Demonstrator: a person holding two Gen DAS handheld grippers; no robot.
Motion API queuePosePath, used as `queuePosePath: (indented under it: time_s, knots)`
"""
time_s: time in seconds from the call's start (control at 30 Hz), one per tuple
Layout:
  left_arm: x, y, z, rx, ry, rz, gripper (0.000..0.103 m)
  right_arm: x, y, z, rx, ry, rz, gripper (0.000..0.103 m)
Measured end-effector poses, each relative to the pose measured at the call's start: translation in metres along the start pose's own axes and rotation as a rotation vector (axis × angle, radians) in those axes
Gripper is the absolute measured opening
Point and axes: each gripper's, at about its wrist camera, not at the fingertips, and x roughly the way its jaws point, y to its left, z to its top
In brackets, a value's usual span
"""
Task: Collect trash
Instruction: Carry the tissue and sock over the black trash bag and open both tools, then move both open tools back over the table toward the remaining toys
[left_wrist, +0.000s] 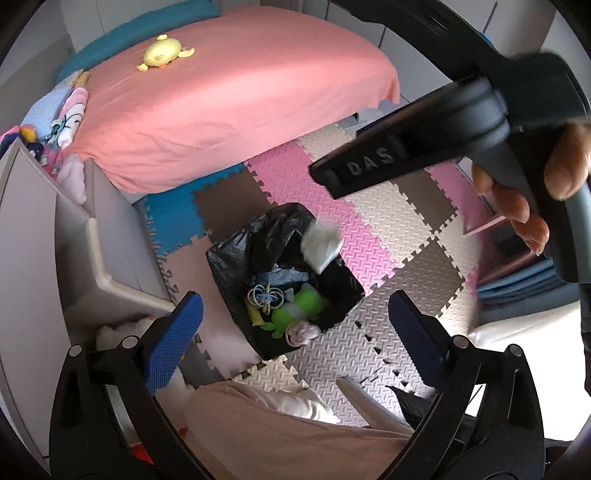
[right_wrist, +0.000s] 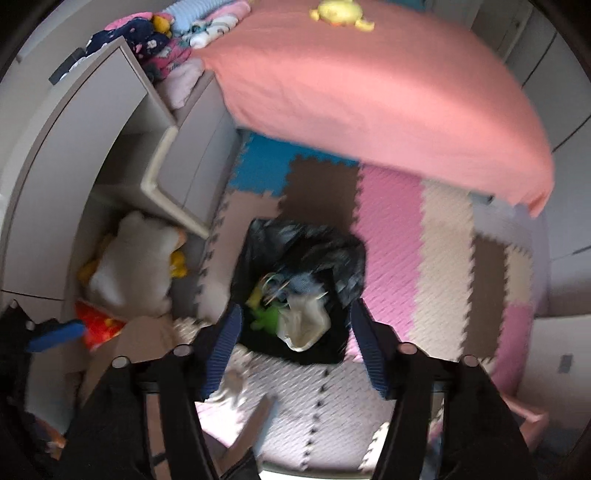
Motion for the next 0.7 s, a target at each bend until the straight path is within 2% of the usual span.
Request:
queuePosePath:
  time_s: [0.33, 0.7]
  knots:
    - [-0.006, 0.012, -0.002, -0.050, -0.015, 0.006, 0.097, -0.009, 0.010, 0.010, -0.022, -0.031, 0.023, 0.063]
    - [-0.035, 0.045, -0.014, -0.106, -0.065, 0.042, 0.097, -0.037, 0.060, 0.029, -0.108, -0.097, 0.051, 0.066]
